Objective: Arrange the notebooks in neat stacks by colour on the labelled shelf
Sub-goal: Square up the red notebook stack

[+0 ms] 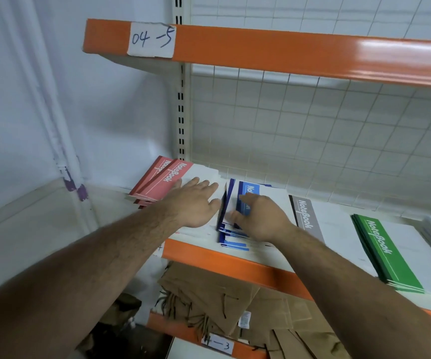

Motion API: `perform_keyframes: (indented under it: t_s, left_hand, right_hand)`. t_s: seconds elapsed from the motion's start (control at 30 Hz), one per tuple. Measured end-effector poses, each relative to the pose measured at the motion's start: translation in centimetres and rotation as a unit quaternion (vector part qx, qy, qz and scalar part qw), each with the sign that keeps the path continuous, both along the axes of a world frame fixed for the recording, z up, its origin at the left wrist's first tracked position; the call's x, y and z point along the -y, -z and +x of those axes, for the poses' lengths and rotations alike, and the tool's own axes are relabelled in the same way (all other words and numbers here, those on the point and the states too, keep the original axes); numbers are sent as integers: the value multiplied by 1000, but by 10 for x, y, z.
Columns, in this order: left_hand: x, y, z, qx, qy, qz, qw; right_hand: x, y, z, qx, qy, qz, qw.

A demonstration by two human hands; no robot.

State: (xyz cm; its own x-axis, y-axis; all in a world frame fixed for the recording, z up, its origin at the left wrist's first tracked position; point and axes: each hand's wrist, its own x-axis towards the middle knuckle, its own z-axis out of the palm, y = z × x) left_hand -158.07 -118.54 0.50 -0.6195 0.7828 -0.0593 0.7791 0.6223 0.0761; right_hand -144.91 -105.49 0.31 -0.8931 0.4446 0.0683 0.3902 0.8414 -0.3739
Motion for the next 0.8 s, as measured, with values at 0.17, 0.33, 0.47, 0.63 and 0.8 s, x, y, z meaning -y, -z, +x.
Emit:
perform_keyframes:
  t_s: [0.17, 0.33, 0.47, 0.63, 0.8]
  left_hand:
    - [19, -6, -27, 3, 14, 21, 1000]
    - [37, -6, -62, -3, 44, 28, 999]
    - [50, -6, -94, 5, 54, 115, 992]
    - [66, -3, -133, 224, -121, 279, 926]
    - [75, 5, -149, 511, -162, 303, 788]
  right_hand:
    - [18, -3, -26, -2, 15, 1, 1000]
    - [42, -5, -56, 10, 52, -21, 998]
    - [54, -1, -79, -24, 113, -56, 992]
    - [58, 0, -95, -141, 248, -244, 927]
    - [56, 4, -105, -156, 294, -335, 882]
